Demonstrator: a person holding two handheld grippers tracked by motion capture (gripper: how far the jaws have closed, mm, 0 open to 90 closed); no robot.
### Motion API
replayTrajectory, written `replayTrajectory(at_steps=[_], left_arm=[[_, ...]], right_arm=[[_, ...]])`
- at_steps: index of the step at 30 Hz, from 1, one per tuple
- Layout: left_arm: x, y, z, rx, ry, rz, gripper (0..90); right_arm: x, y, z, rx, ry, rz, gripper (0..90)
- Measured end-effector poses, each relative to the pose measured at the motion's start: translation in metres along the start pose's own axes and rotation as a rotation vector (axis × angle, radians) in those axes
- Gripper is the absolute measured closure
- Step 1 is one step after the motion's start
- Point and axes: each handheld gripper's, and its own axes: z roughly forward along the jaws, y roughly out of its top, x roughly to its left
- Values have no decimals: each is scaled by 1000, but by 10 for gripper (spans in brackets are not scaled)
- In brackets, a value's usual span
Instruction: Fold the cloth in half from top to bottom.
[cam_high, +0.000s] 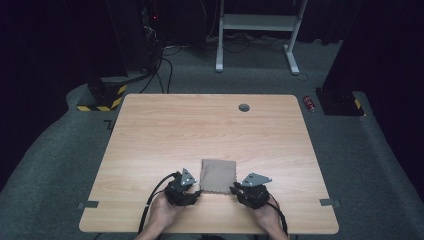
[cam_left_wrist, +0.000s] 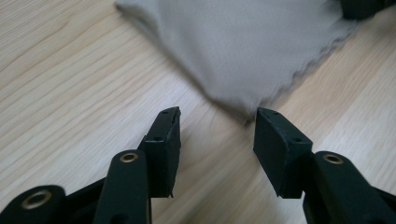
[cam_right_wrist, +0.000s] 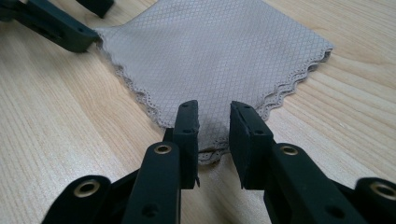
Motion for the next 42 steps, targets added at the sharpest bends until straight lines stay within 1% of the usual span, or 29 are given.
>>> replayTrajectory(at_steps=[3,4,5,6,7,8,9,10,11,13,15,17,18,19,20,22,23,24,25,27,28,30,31,32,37,38,39,41,42], left_arm=[[5,-5,-8,-8,9,1,509],[11,-2,-13,-50,0,-31,509],[11,-2,-13,-50,0,-31,509],[15,7,-14,-97,-22,-60,509],[15,7,-14,-97,-22,-60,508],[17,19,-9,-126,-32,-51,509],[17,19,-9,-126,-32,-51,510],[18,27,-4,-139,-37,-35,510],[18,31,0,-144,-46,-32,514],[18,41,10,-157,-73,-38,524],[19,53,24,-165,-87,-31,536],[21,55,29,-155,-89,-31,541],[23,57,35,-138,-91,-39,542],[25,58,38,-129,-90,-43,542],[33,56,45,-95,-69,-53,542],[43,52,46,-67,-36,-75,541],[43,52,46,-67,-36,-75,539],[49,48,45,-61,-14,-89,539],[53,46,42,-61,-7,-110,539],[62,43,37,-65,18,-131,535],[65,43,35,-71,26,-144,535],[70,47,33,-107,11,-171,533],[70,47,33,-107,11,-171,532],[72,51,37,-112,-6,-190,529],[71,59,48,-95,-3,-191,519],[71,60,53,-64,6,-186,524],[71,60,53,-64,6,-186,534],[70,61,56,-52,8,-173,572],[68,63,56,-38,7,-154,601]], right_arm=[[-2,1,0,3,9,6,714],[-4,2,-1,-4,9,22,715],[-6,2,-2,-13,11,33,716],[-9,4,-3,-24,11,44,720],[-9,4,-3,-24,11,44,720],[-15,9,-4,-46,-2,75,745],[-15,9,-4,-46,-2,75,745],[-18,11,-3,-54,-5,84,758],[-22,14,-2,-58,-9,107,772],[-28,20,2,-64,-16,122,787],[-35,29,11,-67,-12,163,799],[-37,32,15,-66,-14,161,800],[-41,36,25,-58,-11,183,801],[-41,36,25,-58,-11,183,801],[-44,38,33,-34,-15,192,800],[-48,37,38,-12,-31,197,800],[-48,37,38,-12,-31,197,800],[-52,37,38,-7,-39,214,787],[-52,37,38,-7,-39,214,787],[-53,38,35,-6,-75,198,776],[-55,38,33,-12,-70,208,767],[-58,42,30,-25,-84,205,728],[-58,42,30,-25,-84,205,728],[-61,45,31,-29,-90,216,703],[-68,49,37,-19,-86,234,647],[-68,50,38,-10,-86,234,647],[-68,50,38,-10,-86,234,647],[-69,50,44,17,-77,229,697],[-69,49,46,29,-74,220,743]])
